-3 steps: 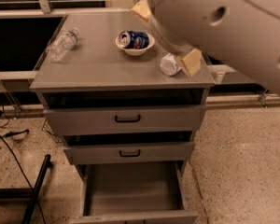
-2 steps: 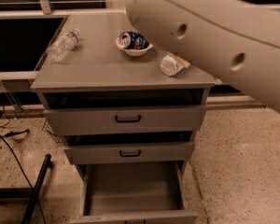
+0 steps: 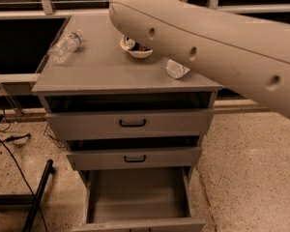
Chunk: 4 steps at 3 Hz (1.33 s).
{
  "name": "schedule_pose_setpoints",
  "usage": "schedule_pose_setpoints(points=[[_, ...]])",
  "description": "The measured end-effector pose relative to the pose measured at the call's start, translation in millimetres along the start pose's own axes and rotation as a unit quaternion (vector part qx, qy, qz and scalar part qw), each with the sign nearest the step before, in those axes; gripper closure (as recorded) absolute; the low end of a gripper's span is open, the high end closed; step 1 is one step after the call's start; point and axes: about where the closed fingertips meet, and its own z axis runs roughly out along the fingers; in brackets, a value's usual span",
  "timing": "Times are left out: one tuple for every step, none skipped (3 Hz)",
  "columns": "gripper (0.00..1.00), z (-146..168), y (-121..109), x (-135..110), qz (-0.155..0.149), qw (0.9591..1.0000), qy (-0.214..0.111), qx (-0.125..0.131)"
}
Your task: Place blue plastic bottle into bottom drawer
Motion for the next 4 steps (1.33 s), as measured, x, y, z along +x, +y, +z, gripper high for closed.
schedule_pose_setpoints(points=[[0.0,26.7,-9.1,11.9,-0.006,0.9997,0.011,-0.02],[0.0,62.6,-4.7,28.3,0.011,0.9981,-0.007,-0.06],[0.0,101.1,23.2,38.7,0.038,0.9905,-0.055,-0.12],[0.0,123.5,51.7,39.3,0.078,0.9772,-0.128,-0.15]])
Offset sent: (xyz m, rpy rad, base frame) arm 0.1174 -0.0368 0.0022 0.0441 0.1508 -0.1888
